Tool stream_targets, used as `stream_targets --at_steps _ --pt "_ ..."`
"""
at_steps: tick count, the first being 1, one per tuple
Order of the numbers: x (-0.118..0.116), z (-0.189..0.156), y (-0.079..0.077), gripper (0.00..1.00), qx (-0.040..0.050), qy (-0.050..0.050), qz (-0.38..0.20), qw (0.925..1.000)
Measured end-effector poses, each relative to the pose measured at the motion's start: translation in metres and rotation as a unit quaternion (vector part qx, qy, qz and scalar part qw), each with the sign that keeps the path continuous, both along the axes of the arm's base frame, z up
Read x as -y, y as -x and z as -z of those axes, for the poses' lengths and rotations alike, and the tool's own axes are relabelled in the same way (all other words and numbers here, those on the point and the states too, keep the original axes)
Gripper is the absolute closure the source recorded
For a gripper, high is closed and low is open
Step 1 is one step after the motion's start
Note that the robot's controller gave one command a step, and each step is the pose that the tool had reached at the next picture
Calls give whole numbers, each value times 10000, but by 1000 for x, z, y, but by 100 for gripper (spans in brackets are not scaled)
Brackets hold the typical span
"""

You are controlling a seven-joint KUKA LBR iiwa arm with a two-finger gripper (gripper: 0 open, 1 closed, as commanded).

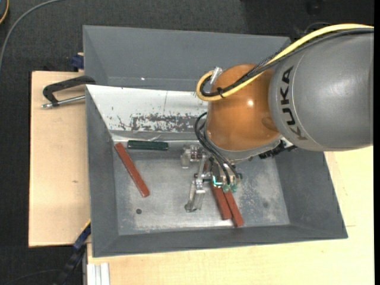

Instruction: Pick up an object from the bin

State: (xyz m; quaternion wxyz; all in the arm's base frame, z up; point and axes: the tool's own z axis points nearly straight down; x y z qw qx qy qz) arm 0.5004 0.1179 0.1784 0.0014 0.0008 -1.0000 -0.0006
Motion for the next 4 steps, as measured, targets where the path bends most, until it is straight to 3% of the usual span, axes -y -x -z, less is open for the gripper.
stream_targets --at_steps 1,2,3,4 --pt "59 3 -11 0 16 1 -718 9974" --pt "108 90 -22 0 4 2 -1701 9854" --pt "142 107 -64 0 45 2 -964 9953" --pt "141 102 -69 100 156 0 -965 9952"
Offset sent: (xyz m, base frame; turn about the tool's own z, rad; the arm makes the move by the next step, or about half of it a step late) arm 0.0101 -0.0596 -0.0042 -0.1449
